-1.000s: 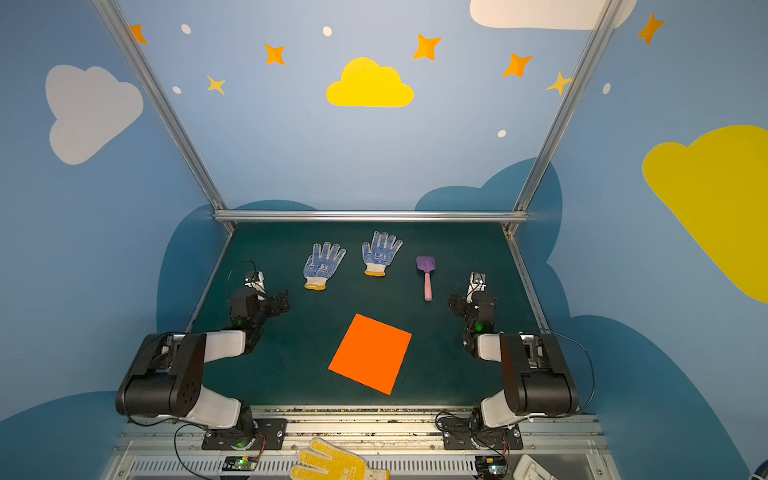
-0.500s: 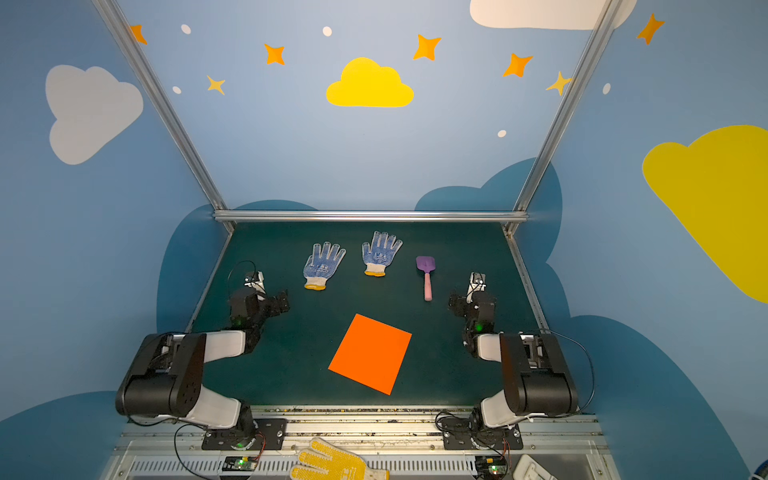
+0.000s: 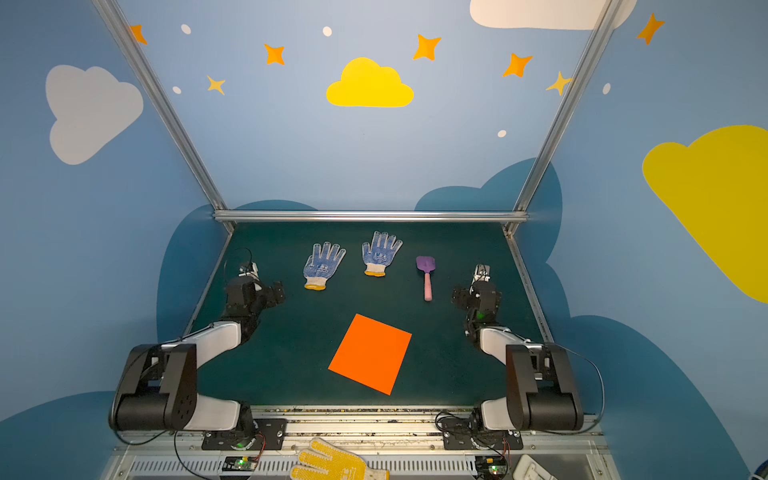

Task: Fold a paper plane with a square sheet of paper (fold left side to right side)
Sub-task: 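Move both grippers forward toward the orange paper sheet's side edges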

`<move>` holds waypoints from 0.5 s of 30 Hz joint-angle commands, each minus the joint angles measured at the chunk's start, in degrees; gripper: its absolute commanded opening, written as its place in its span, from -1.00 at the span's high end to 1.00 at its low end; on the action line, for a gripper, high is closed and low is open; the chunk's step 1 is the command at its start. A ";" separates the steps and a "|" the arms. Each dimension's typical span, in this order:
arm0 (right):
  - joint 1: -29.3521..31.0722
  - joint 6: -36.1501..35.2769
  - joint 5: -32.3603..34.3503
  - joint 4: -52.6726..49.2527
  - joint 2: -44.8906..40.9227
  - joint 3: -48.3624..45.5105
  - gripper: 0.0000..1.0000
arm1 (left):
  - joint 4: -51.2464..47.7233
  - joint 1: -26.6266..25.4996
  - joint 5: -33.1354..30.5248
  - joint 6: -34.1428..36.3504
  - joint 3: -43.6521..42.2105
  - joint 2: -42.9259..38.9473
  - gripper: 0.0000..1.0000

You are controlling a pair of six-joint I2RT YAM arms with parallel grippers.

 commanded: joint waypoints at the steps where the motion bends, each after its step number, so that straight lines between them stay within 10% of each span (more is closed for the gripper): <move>1: -0.52 8.81 -0.09 -18.49 -6.48 8.71 -0.94 | -13.01 -0.34 0.01 -4.62 4.22 -4.69 -1.00; 5: -2.77 30.39 -7.77 -32.25 -11.43 11.37 -0.94 | -27.61 -2.41 4.87 -13.38 11.59 -6.61 -1.00; 15: 3.07 23.93 -36.51 -41.89 -18.61 6.36 -0.94 | -40.05 -25.13 1.84 -24.47 11.91 -9.72 -1.00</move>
